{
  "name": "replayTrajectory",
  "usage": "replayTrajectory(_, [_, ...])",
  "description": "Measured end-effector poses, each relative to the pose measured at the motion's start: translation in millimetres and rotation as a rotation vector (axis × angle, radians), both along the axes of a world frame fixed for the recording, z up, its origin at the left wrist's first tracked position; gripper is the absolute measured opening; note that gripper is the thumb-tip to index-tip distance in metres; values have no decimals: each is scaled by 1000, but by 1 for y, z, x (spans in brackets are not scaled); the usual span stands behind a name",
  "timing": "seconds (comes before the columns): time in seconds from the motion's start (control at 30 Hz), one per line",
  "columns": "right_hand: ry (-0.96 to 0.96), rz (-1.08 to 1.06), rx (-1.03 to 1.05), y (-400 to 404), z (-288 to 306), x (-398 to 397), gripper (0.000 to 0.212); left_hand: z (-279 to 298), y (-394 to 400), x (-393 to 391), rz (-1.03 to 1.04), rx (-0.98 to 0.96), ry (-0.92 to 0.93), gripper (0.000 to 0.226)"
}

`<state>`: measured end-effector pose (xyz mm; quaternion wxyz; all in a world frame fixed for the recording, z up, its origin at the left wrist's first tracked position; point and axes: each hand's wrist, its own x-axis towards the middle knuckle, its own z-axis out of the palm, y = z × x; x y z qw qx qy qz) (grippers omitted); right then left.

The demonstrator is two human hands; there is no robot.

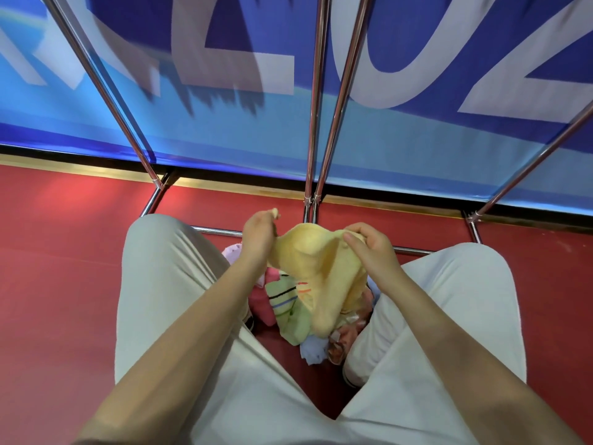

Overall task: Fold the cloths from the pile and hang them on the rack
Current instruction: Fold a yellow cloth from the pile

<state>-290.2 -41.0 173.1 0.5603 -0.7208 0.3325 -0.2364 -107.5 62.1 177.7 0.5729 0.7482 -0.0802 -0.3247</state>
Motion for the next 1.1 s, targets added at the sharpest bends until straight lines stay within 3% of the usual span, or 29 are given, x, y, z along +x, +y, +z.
replayTrajectory(0.07, [-7, 15, -50, 3, 3, 2, 11, -3, -1, -17, -107, -1, -126, 24])
replayTrajectory(0.17, [-42, 7, -71, 4, 7, 4, 12, -10, -5, -31, -199, -40, -158, 21])
replayTrajectory(0.43, [-100, -45, -63, 3, 11, 13, 14, -17, -19, -44, -251, -242, -122, 16])
replayTrajectory(0.67, [-82, -131, -68, -4, 3, 13, 14, -24, -24, -56, -436, -232, -97, 28])
replayTrajectory(0.9, [39, -164, -129, -6, -7, 13, 11, -19, -25, -54, -362, -215, -154, 20])
replayTrajectory(1.1, [148, 5, -178, 1, -15, 13, 13, -7, -18, -41, -132, -282, -174, 11])
